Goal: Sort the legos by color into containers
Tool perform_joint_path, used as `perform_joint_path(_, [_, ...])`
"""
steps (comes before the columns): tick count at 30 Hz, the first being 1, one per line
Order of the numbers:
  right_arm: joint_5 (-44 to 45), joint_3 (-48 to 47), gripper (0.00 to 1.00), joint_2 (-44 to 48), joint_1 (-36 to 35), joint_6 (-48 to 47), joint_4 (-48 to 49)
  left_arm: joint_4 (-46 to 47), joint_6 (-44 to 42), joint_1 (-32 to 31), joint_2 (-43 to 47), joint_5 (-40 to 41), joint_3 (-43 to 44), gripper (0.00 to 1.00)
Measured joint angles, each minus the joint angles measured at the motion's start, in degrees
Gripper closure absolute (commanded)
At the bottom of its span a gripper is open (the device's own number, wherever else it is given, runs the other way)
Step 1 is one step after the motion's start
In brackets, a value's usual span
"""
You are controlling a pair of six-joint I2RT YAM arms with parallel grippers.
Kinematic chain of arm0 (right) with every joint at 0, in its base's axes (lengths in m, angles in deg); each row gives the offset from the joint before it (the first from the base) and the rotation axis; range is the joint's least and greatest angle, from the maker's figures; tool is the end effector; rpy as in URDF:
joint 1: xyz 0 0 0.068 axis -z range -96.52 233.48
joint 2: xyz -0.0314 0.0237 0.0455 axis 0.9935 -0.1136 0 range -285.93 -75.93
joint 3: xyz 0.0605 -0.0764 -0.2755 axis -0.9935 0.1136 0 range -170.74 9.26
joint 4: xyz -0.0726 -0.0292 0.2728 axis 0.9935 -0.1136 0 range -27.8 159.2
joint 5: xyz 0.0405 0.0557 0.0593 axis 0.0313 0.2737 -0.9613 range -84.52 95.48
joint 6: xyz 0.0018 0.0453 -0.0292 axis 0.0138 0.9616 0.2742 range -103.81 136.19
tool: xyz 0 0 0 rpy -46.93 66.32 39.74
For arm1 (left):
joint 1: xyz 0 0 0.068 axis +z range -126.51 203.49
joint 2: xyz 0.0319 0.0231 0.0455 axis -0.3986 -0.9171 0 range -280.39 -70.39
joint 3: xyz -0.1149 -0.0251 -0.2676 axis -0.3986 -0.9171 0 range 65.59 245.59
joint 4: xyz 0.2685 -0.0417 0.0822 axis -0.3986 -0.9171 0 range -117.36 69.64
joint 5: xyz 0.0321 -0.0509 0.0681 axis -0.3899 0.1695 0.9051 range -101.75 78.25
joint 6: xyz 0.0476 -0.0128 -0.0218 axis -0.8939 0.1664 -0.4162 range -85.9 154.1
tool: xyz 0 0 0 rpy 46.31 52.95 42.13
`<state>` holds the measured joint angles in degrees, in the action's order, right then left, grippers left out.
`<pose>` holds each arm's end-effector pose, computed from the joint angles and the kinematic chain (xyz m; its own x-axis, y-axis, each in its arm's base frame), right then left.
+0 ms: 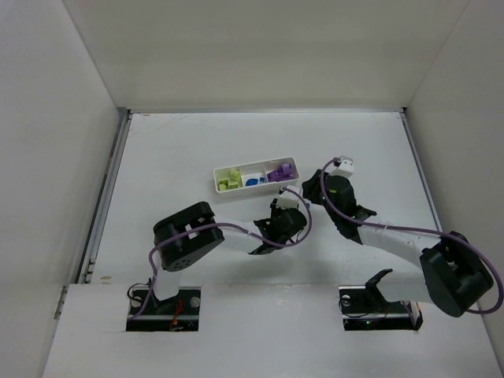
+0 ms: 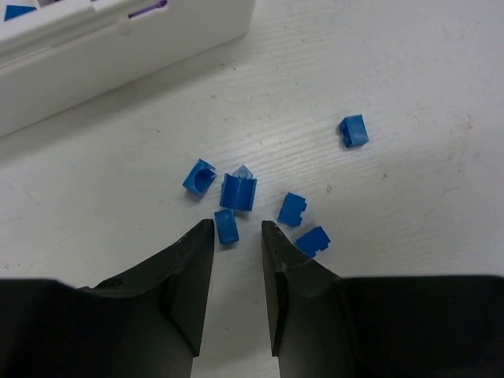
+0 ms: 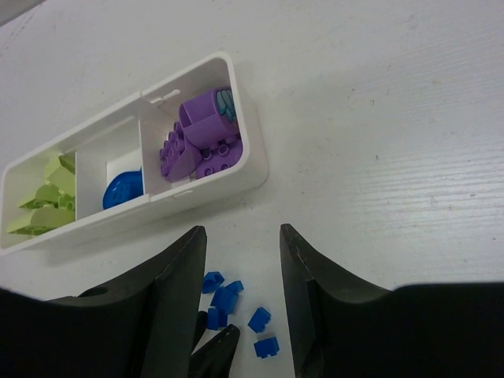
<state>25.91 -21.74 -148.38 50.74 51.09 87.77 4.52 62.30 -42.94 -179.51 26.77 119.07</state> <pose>0.2375 0.1379 0.2096 -0.4034 0.3780 -0.8333 -0.0066 0.9095 0.4157 0.1810 -0.3595 0.1418 -0.4180 0.0334 -0.9078 0.3467 0.9296 -0.1254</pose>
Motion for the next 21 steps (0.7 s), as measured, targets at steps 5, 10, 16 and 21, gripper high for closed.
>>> perform_joint_path(5, [-0.2,0.0,0.52,0.0,0.5,0.1,0.0,-0.1,0.7,1.0,-0.3,0.8,0.6,0.76])
perform_joint_path(10, [-0.4,0.0,0.52,0.0,0.7,0.1,0.0,0.2,1.3,1.7,-1.7,1.2,0.7,0.88])
perform_joint_path(16, [-0.4,0.1,0.52,0.2,1.6,0.1,0.0,0.1,1.2,1.3,-0.8,1.0,0.0,0.93])
perform_joint_path(21, [-0.4,0.1,0.52,0.7,1.7,0.1,0.1,-0.7,1.2,0.2,7.5,0.9,-5.2,0.93])
